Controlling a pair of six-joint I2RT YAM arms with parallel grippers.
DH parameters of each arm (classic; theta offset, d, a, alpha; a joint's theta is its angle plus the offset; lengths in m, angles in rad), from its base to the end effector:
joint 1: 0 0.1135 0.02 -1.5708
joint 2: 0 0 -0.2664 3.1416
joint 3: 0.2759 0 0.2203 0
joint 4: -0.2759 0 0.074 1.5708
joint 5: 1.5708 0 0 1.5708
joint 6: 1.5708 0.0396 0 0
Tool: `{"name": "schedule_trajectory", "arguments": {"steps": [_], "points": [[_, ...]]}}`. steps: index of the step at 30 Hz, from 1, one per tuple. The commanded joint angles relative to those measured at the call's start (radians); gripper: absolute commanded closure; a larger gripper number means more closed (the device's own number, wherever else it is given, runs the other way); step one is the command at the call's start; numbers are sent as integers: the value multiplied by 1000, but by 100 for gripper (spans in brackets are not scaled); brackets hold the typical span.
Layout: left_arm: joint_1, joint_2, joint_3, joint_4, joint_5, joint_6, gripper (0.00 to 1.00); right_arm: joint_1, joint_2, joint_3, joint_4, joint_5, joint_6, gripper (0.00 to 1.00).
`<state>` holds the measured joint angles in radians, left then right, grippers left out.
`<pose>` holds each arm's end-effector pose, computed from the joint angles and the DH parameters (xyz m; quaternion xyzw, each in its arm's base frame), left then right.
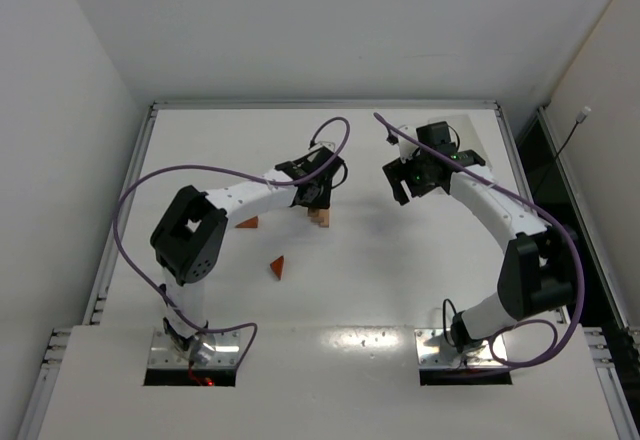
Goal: Build the wood block tower
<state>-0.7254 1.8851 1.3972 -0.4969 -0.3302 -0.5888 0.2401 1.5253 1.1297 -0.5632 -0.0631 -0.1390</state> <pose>0.2924 -0.2421 0.2276 0.0171 0.9454 -0.0494 0.3217 0.2829 0.0718 0.2604 -0.1889 0.9342 0.0453 0.2992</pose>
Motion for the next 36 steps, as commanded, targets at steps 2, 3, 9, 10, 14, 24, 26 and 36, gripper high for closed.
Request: {"name": "schedule_trajectory", "arguments": {"steps": [2, 3, 9, 10, 14, 24, 26, 36], "points": [[-12, -17, 34, 0, 3, -19, 100, 4, -1, 30, 6, -3, 1, 30], [-12, -17, 34, 0, 3, -19, 100, 4, -1, 30, 6, -3, 1, 30], [-12, 3, 54, 0, 32, -19, 100, 4, -1, 30, 6, -3, 1, 30], [-12, 3, 63, 0, 33, -19, 100, 4, -1, 30, 6, -3, 1, 30], [-12, 12, 63, 0, 54, -19, 100, 4, -1, 30, 6, -3, 1, 30], [-12, 31, 72, 0, 72, -28, 100, 4, -1, 30, 6, -3, 1, 30], [-12, 31, 72, 0, 72, -28, 100, 4, -1, 30, 6, -3, 1, 30], [-12, 49, 82, 0, 72, -28, 76, 4, -1, 30, -3, -12, 1, 30]]}}
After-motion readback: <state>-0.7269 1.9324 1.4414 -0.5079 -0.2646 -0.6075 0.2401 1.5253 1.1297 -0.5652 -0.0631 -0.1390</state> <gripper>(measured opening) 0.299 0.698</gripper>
